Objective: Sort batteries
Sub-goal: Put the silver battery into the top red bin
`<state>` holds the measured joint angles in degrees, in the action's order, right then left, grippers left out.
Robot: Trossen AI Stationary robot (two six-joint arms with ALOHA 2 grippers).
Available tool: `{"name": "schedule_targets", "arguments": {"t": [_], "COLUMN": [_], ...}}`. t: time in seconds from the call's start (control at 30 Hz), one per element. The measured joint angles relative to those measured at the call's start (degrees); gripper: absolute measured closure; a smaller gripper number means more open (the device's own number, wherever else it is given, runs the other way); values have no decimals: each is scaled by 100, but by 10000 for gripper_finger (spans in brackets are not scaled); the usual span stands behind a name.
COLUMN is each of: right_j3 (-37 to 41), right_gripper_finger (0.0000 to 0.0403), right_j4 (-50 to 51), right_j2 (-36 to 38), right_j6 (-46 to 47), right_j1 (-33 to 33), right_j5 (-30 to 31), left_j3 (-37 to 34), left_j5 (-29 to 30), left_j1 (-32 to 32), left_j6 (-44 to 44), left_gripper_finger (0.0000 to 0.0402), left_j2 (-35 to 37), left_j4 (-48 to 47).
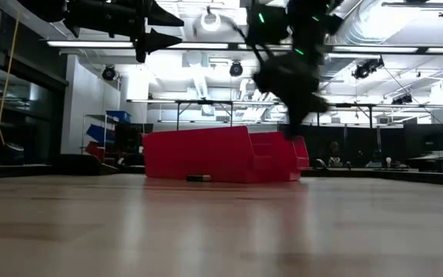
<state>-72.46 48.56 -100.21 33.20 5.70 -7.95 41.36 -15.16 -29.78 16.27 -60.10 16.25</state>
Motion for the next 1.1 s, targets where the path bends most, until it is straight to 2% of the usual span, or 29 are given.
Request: {"name": "schedule_targets", "arguments": {"t": [0.17, 0.43, 0.63, 0.9, 1.0, 1.1], "right_j3": [-464, -460, -449, -449, -449, -449], "right_gripper_finger": [367, 367, 366, 360, 342, 302], "right_j4": [-1361, -2613, -2595, -2320, -2218, -2074], "right_j2": [508, 555, 486, 486, 486, 486], "right_j6": [-385, -519, -481, -481, -422, -364], "right_j1": [917, 2030, 2360, 2394, 2384, 2403], "right_j5": [640, 636, 804, 798, 868, 879], "left_j3": [0, 0, 0, 0, 0, 0], "left_j5": [43, 107, 265, 407, 407, 407], "left_j1": [0, 0, 0, 0, 0, 0], "left_j6": [9, 9, 11, 13, 11, 11], "left_gripper_finger": [188, 188, 188, 188, 188, 188], "left_j2": [0, 2, 2, 1, 0, 0], "left_j4": [3, 73, 74, 72, 72, 72]}}
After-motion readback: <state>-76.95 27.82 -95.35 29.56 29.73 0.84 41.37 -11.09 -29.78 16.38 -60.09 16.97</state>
